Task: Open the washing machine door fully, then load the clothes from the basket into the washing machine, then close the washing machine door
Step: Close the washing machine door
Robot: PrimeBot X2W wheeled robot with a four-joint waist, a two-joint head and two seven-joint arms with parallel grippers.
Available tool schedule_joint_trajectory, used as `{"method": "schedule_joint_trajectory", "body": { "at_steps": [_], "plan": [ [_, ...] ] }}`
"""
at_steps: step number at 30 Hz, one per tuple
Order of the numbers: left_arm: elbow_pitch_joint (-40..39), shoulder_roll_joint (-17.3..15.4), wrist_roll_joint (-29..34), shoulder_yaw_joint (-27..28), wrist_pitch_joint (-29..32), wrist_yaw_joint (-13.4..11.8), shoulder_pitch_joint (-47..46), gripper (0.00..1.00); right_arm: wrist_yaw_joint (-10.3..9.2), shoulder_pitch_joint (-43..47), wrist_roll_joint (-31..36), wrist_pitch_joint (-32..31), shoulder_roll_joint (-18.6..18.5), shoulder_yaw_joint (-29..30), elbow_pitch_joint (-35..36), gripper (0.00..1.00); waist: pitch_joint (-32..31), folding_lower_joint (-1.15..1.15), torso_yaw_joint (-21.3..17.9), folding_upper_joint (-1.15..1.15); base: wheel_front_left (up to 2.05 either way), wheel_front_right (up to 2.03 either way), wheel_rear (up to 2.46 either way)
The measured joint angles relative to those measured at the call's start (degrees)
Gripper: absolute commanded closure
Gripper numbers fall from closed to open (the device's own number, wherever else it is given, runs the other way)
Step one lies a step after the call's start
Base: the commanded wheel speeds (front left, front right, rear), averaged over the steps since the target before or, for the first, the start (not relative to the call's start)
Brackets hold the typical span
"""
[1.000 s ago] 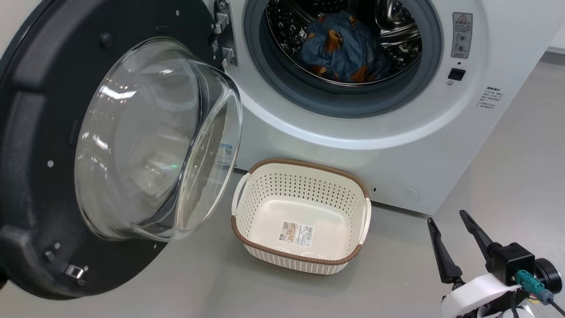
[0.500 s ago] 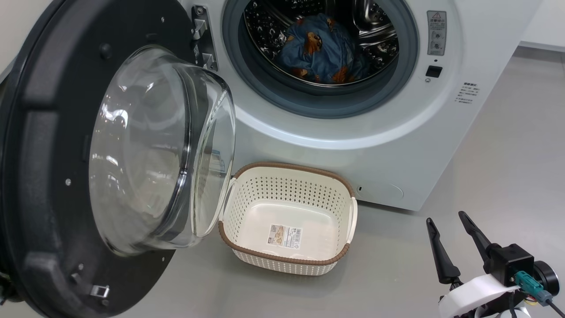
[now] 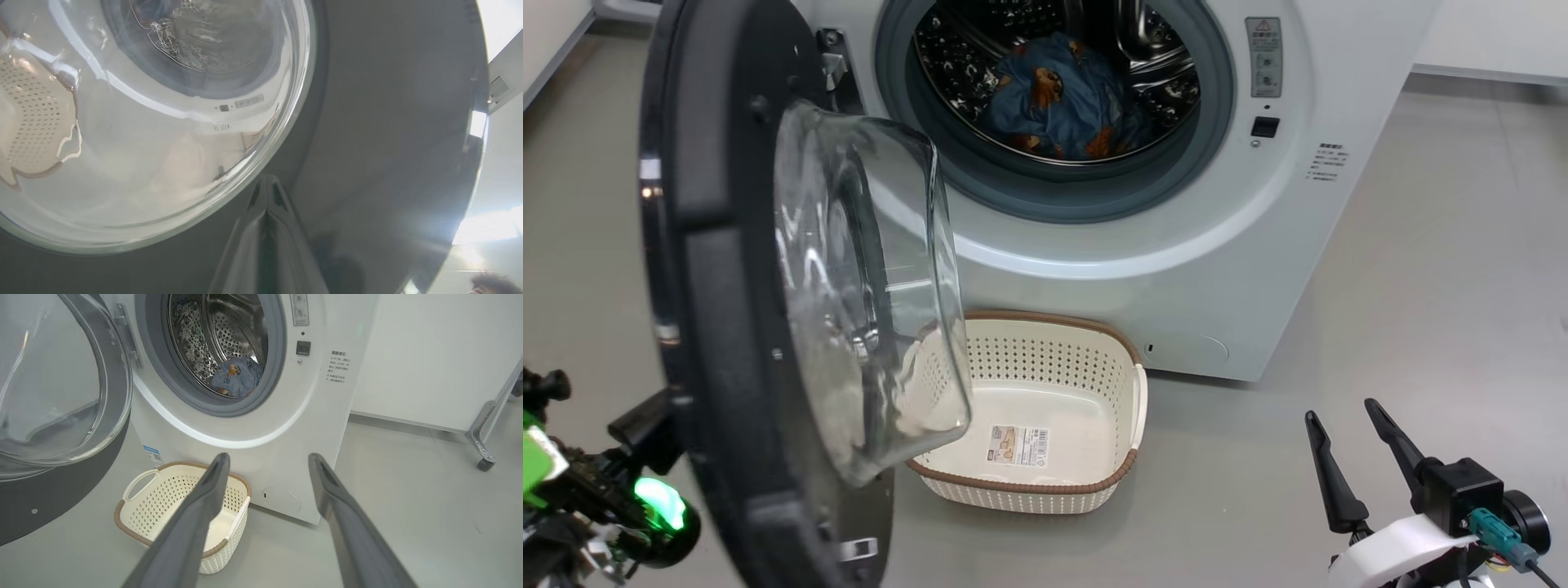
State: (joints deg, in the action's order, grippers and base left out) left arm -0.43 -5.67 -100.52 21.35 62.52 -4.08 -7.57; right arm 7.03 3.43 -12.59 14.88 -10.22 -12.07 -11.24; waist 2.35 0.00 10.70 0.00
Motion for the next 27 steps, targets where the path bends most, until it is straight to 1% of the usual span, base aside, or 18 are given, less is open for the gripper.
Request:
{"method": "schedule_joint_trajectory", "body": {
  "at_steps": [4,6,10,12,27],
  "plan": [
    [-3.6,2.3,-1.0,-2.0,0.8,-0.5,1.3,1.00,0.00,0.7,0.0,0.0,-0.1,0.0,-0.1,0.00,-0.3,0.00,-1.4,0.00,0.00,0.00,0.00],
    [-5.3,2.9,-1.5,-3.3,1.0,-0.5,1.8,1.00,0.00,0.7,0.0,0.0,0.0,0.0,-0.2,0.00,-0.4,0.00,-2.0,0.00,0.00,0.00,0.00],
    [-7.6,3.1,-1.4,-5.4,0.7,-0.6,2.0,1.00,0.00,0.7,0.0,0.0,-0.1,0.2,-0.2,0.00,-0.6,0.00,-3.2,0.00,0.00,0.00,0.00],
    [-8.0,3.1,-1.3,-6.7,-0.4,-0.8,2.0,1.00,0.00,0.7,0.0,0.0,-0.2,0.1,-0.2,0.00,-0.7,0.00,-3.8,0.00,0.00,0.00,0.00],
    [-9.3,3.2,-0.8,-11.3,-6.4,-1.0,3.0,1.00,0.00,0.7,0.0,0.0,-0.6,-0.7,-0.2,0.00,-1.3,0.00,-7.7,0.00,0.00,0.00,0.00]
  ]
}}
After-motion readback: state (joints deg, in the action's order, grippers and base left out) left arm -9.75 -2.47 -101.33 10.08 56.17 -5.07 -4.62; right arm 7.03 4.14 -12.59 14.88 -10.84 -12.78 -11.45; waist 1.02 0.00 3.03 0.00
